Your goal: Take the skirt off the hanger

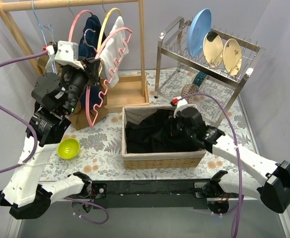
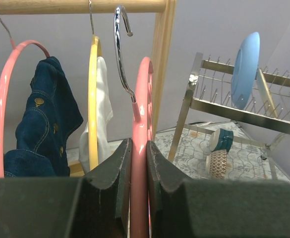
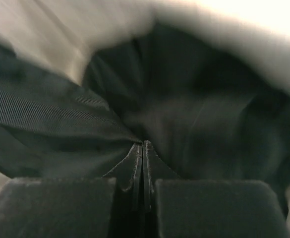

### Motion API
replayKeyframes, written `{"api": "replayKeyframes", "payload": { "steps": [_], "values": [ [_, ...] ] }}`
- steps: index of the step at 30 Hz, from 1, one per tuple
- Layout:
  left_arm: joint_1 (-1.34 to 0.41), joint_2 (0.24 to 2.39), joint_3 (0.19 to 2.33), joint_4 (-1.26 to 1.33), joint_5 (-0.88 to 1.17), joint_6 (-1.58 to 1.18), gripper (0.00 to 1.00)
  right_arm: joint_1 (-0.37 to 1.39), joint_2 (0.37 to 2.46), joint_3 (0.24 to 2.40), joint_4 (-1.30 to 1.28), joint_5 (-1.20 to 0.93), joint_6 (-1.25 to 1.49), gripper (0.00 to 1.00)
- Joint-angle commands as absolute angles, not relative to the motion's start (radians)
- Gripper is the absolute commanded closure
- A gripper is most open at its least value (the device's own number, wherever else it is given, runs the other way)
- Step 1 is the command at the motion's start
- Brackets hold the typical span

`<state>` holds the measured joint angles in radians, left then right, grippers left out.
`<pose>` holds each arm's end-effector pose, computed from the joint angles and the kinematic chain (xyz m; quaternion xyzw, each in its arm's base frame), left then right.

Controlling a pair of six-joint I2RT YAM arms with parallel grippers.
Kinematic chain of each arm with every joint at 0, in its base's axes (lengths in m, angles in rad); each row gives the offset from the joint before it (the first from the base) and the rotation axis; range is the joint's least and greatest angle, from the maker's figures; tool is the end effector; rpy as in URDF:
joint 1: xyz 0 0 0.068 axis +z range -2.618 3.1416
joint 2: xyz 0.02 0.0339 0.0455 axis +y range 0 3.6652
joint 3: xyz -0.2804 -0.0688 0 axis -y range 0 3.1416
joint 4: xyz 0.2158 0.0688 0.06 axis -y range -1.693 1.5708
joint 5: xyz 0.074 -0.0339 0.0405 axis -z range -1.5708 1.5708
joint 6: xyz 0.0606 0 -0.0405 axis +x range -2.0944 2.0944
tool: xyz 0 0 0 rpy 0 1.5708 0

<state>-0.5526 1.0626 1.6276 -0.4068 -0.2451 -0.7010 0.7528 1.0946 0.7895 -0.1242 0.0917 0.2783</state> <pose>0.1480 -0.0740 0.5456 -0.1405 0.6355 -0.3786 0.6581 0.1771 0.1583 0.2992 -0.1735 0.8229 0.2325 0.4886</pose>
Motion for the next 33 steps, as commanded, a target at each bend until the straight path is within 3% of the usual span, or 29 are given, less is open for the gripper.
{"api": "replayKeyframes", "payload": {
  "steps": [1, 3, 4, 6, 7, 10, 23, 33],
  "values": [
    [-0.549, 1.11, 1.684, -0.38, -0.265, -0.658, 1.0, 0.753, 1.051, 0.698, -0.092, 0.144, 0.362, 0.99],
    [-0.549, 1.138, 1.709, -0.38, -0.268, -0.638, 1.0, 0.755, 1.06, 0.738, -0.161, 0.155, 0.356, 0.94],
    [-0.549, 1.167, 1.735, -0.383, -0.273, -0.629, 1.0, 0.755, 1.068, 0.761, -0.235, 0.164, 0.347, 0.7],
    [-0.549, 1.201, 1.759, -0.382, -0.287, -0.602, 1.0, 0.759, 1.052, 0.833, -0.297, 0.186, 0.344, 0.46],
    [-0.549, 1.239, 1.785, -0.382, -0.304, -0.592, 1.0, 0.759, 1.039, 0.851, -0.311, 0.183, 0.338, 0.25],
    [-0.549, 1.302, 1.828, -0.383, -0.343, -0.554, 1.0, 0.759, 0.968, 0.893, -0.319, 0.155, 0.337, 0.02],
    [-0.549, 1.571, 2.014, -0.275, -0.407, -0.519, 1.0, 0.759, 0.781, 0.916, -0.218, -0.029, 0.408, 0.03],
    [-0.549, 1.678, 2.089, -0.131, -0.411, -0.466, 1.0, 0.759, 0.7, 0.871, -0.158, -0.045, 0.425, 0.04]
  ]
}}
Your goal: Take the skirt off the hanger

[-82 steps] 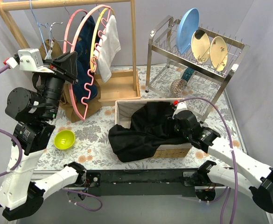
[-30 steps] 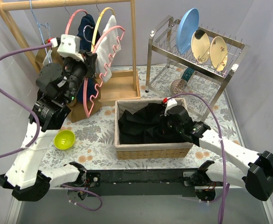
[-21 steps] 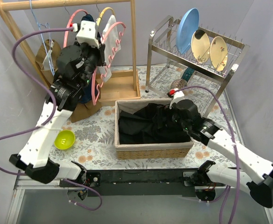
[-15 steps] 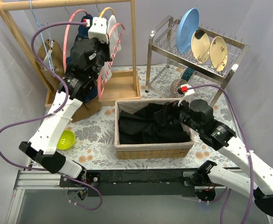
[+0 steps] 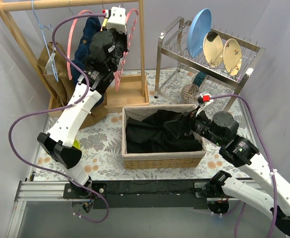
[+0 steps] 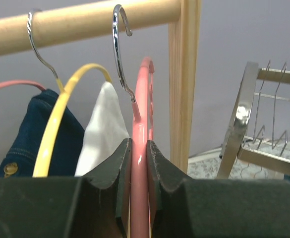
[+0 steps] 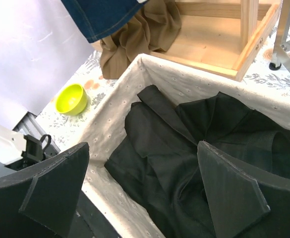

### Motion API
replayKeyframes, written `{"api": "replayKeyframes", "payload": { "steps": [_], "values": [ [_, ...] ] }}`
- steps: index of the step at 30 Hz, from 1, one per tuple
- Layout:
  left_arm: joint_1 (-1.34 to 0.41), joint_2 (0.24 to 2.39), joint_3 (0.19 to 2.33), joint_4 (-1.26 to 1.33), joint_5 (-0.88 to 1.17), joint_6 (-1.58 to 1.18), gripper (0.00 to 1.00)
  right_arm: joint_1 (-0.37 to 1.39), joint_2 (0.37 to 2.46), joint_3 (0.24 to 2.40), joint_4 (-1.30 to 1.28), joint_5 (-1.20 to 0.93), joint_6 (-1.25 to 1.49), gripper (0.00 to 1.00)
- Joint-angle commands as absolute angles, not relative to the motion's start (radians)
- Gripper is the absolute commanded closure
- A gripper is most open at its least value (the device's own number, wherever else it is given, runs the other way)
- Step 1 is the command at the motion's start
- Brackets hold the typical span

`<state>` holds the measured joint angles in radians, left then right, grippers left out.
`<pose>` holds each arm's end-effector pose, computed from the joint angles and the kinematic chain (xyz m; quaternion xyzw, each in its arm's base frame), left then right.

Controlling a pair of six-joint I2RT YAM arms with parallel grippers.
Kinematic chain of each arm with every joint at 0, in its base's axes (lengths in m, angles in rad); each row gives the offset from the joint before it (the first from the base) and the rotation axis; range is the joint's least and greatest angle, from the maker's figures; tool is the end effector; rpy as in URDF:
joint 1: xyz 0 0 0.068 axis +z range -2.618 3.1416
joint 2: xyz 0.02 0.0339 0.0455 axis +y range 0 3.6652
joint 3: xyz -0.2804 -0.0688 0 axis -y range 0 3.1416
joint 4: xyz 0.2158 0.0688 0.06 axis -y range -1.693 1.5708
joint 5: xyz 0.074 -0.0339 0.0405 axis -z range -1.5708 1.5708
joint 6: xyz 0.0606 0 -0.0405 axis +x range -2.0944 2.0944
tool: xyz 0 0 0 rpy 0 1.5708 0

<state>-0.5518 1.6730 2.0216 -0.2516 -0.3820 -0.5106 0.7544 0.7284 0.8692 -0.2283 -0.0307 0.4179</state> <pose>0.3189 -0.1698 0.5352 -0.1270 0.6625 -0.2583 0.6915 0.1081 0.1041 0.3781 -0.1337 0.7251 0.3830 0.5564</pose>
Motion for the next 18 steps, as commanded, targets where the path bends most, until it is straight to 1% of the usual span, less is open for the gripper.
{"api": "replayKeyframes", "payload": {
  "steps": [1, 4, 14, 18],
  "values": [
    [-0.549, 1.683, 2.085, -0.114, -0.417, -0.442, 1.0, 0.759, 0.696, 0.871, -0.158, -0.043, 0.422, 0.03],
    [-0.549, 1.718, 2.097, -0.064, -0.426, -0.411, 1.0, 0.759, 0.678, 0.873, -0.155, -0.034, 0.414, 0.03],
    [-0.52, 1.896, 2.309, -0.051, -0.407, -0.374, 1.0, 0.758, 0.641, 0.842, -0.117, -0.066, 0.423, 0.03],
    [-0.499, 1.928, 2.319, -0.023, -0.396, -0.374, 1.0, 0.759, 0.634, 0.854, -0.14, -0.06, 0.417, 0.03]
  ]
}}
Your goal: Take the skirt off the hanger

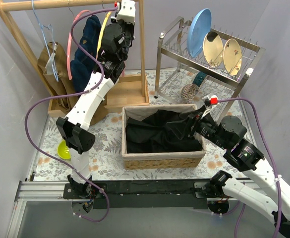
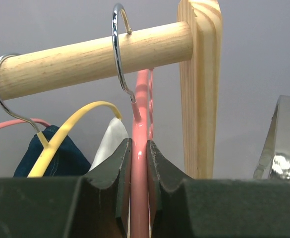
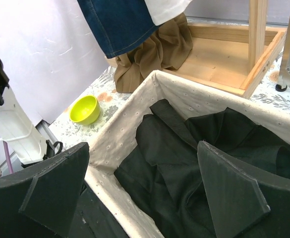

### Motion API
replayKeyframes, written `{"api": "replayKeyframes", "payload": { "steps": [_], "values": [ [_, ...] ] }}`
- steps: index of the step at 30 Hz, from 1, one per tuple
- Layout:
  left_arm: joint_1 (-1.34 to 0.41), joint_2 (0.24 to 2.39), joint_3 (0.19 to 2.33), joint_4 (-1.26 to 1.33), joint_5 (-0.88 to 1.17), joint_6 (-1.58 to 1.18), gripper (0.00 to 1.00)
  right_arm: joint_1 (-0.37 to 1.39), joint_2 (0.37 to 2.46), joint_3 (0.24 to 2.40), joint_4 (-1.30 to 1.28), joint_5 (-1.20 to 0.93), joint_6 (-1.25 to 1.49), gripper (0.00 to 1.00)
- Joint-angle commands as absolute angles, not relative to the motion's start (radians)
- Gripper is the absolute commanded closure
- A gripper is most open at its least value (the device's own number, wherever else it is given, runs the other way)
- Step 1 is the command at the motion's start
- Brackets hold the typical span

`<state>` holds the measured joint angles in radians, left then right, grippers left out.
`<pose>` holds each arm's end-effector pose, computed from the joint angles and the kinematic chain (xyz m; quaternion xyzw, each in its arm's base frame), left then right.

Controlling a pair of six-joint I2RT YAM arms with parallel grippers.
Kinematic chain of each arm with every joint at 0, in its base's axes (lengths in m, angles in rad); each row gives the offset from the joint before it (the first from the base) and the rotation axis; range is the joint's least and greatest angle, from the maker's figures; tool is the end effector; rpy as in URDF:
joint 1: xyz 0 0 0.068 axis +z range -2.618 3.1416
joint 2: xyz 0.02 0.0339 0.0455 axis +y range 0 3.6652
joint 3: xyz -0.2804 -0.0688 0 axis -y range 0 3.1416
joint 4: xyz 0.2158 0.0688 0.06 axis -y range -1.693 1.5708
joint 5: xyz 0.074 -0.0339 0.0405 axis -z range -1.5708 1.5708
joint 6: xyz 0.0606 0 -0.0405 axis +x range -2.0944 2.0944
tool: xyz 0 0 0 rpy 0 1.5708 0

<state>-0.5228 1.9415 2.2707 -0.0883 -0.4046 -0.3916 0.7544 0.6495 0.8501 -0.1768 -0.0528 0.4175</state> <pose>0.3865 -0.1952 0.5323 -0.1182 0.6135 -0.2291 0.7464 0.0930 0.0918 0.3881 -0.1357 0.6853 0.4109 0.5857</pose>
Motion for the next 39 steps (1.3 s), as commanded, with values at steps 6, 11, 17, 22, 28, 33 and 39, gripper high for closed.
{"api": "replayKeyframes", "payload": {
  "steps": [6, 11, 17, 22, 28, 33, 39],
  "values": [
    [-0.48, 1.951, 2.327, 0.069, -0.348, -0.359, 1.0, 0.759, 0.612, 0.825, -0.118, -0.038, 0.414, 0.03],
    [-0.457, 1.999, 2.39, 0.057, -0.308, -0.393, 1.0, 0.759, 0.614, 0.825, -0.109, -0.038, 0.413, 0.03],
    [-0.44, 1.999, 2.306, 0.044, -0.272, -0.434, 1.0, 0.759, 0.595, 0.818, -0.11, -0.029, 0.41, 0.03],
    [-0.44, 1.993, 2.275, -0.029, -0.239, -0.456, 1.0, 0.759, 0.58, 0.819, -0.109, -0.026, 0.408, 0.03],
    [-0.44, 1.919, 2.181, -0.061, -0.198, -0.497, 0.75, 0.759, 0.572, 0.811, -0.094, -0.031, 0.42, 0.03],
    [-0.44, 1.856, 2.174, -0.109, -0.132, -0.543, 0.36, 0.759, 0.574, 0.821, -0.103, -0.052, 0.433, 0.03],
    [-0.44, 1.701, 2.079, -0.141, -0.014, -0.679, 0.02, 0.759, 0.592, 0.868, -0.15, -0.051, 0.43, 0.03]
  ]
}}
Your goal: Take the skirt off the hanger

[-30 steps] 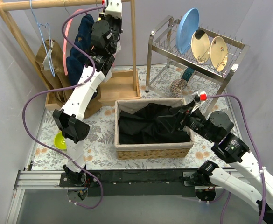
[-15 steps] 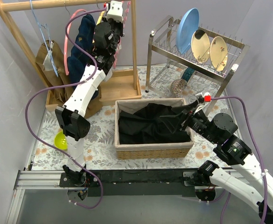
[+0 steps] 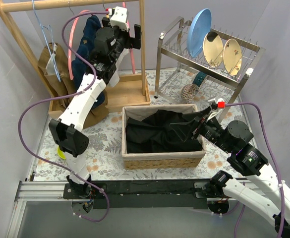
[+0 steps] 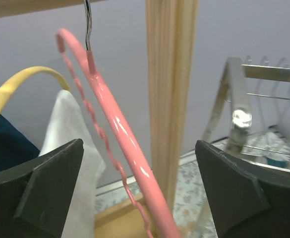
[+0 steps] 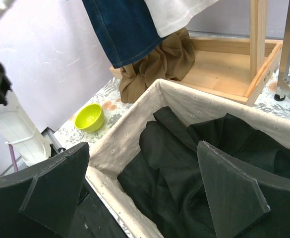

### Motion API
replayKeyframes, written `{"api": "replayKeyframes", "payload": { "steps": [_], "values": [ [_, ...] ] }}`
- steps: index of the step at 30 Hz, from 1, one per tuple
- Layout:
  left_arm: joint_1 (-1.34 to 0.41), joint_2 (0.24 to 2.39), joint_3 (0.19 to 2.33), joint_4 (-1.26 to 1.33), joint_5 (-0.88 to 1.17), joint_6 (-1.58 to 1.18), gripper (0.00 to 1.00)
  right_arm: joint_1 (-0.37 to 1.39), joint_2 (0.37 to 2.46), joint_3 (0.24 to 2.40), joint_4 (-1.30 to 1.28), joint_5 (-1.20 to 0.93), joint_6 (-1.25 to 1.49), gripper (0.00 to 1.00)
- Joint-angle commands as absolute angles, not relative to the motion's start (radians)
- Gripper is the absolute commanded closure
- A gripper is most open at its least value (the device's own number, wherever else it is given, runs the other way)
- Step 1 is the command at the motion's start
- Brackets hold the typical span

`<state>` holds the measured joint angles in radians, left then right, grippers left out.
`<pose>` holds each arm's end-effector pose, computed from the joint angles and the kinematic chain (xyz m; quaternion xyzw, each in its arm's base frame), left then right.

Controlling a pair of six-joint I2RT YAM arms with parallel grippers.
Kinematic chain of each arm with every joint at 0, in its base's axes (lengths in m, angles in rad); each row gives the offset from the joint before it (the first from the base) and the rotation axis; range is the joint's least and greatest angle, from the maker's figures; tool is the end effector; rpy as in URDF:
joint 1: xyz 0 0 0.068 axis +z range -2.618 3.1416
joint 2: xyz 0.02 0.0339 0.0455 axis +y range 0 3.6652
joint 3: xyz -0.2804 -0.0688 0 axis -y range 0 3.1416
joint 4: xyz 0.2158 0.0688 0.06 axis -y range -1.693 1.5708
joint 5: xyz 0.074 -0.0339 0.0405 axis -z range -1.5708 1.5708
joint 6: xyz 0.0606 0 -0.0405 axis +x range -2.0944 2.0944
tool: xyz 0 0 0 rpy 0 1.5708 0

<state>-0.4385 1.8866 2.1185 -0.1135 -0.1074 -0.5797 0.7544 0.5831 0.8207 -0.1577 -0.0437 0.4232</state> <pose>0.3981 -0.1795 0.5039 -0.0868 0.6586 -0.3328 0.6693 0.0825 0.0811 0.3877 -0.1276 0.6662 0.4203 0.6027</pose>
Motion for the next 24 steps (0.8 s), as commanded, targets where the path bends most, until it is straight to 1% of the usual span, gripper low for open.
{"api": "replayKeyframes", "payload": {
  "steps": [1, 9, 12, 13, 15, 16, 19, 20, 21, 24],
  "values": [
    [-0.44, 1.654, 2.062, -0.158, -0.017, -0.693, 0.02, 0.759, 0.597, 0.876, -0.175, -0.052, 0.428, 0.03],
    [-0.44, 1.442, 1.964, -0.314, -0.034, -0.756, 0.02, 0.759, 0.615, 0.913, -0.281, -0.061, 0.431, 0.02],
    [-0.44, 1.419, 1.997, -0.414, -0.118, -0.767, 0.09, 0.759, 0.597, 0.907, -0.284, -0.072, 0.443, 0.02],
    [-0.44, 1.43, 2.026, -0.493, -0.162, -0.758, 0.15, 0.759, 0.591, 0.905, -0.284, -0.072, 0.448, 0.02],
    [-0.44, 1.474, 2.11, -0.575, -0.193, -0.749, 0.22, 0.759, 0.575, 0.899, -0.281, -0.077, 0.462, 0.03],
    [-0.44, 1.488, 2.135, -0.638, -0.198, -0.744, 0.29, 0.759, 0.571, 0.896, -0.279, -0.078, 0.466, 0.03],
    [-0.44, 1.525, 2.174, -0.704, -0.176, -0.755, 0.35, 0.759, 0.554, 0.887, -0.268, -0.086, 0.476, 0.03],
    [-0.44, 1.529, 2.166, -0.712, -0.195, -0.761, 0.4, 0.759, 0.549, 0.885, -0.268, -0.086, 0.479, 0.03],
    [-0.44, 1.532, 2.158, -0.716, -0.21, -0.762, 0.42, 0.759, 0.548, 0.885, -0.268, -0.087, 0.479, 0.03],
    [-0.437, 1.532, 2.103, -0.709, -0.268, -0.753, 0.43, 0.759, 0.542, 0.885, -0.271, -0.09, 0.477, 0.03]
  ]
}}
